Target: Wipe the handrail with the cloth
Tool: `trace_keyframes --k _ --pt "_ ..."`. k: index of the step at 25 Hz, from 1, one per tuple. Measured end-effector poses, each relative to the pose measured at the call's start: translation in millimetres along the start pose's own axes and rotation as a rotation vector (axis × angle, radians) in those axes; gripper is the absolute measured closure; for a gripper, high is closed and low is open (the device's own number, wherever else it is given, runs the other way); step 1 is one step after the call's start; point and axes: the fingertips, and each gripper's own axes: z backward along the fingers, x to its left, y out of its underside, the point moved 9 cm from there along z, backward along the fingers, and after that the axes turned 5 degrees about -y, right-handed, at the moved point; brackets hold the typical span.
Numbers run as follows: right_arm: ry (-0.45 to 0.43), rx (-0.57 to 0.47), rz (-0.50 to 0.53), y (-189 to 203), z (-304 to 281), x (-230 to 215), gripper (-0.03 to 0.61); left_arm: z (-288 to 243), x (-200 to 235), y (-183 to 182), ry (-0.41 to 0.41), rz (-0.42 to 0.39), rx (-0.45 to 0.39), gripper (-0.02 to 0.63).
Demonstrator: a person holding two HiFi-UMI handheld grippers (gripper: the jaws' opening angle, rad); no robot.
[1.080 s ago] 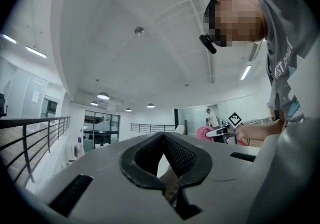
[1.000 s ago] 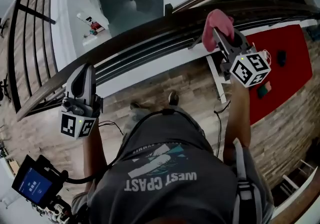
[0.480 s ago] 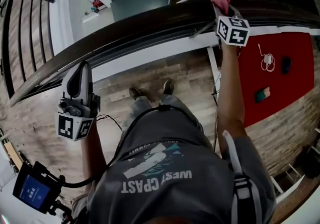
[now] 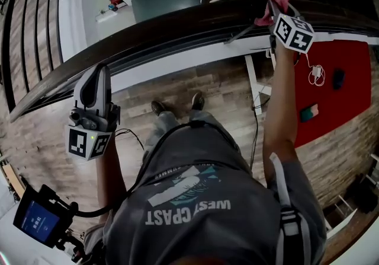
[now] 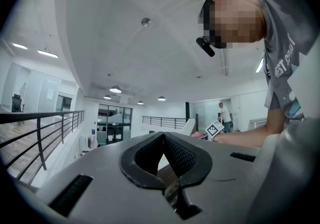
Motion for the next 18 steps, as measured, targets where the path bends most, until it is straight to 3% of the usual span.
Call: trace_keyframes --k 3,8,10,11,12,16,18 --pt "-0.044 0.036 -0.002 20.9 -11.7 23.4 0.508 -1.1 -2.5 2.3 0.01 0.008 0.009 0.607" --pt "-0.293 0.044 0.219 14.9 -39.1 173.2 0.508 -10.3 -10.1 1.0 0.051 0.004 0.007 0.607" --pt "-0.406 0.054 0.211 14.6 -42.1 193.4 0.508 -11.2 -10.0 -0.4 0.058 0.002 0.004 0.607" --pt "-0.422 0.041 0.165 14.0 -40.6 184.8 0.508 -10.6 -8.9 -1.0 0.056 -0.001 0.003 0.607" --pt "-0.395 0.017 0.116 11.9 -36.4 165.6 0.508 -9.4 -7.0 -1.7 0.052 -0.008 0.002 0.607" --pt "-0.125 -0.013 -0.016 15.7 -11.7 66.2 0.508 1.2 4.2 -4.5 0.02 -0.037 0.011 0.607" --pt "-0.094 0.0 -0.049 28.0 -7.7 57.8 0.508 8.7 8.2 -5.0 0.008 -0.041 0.017 0.607"
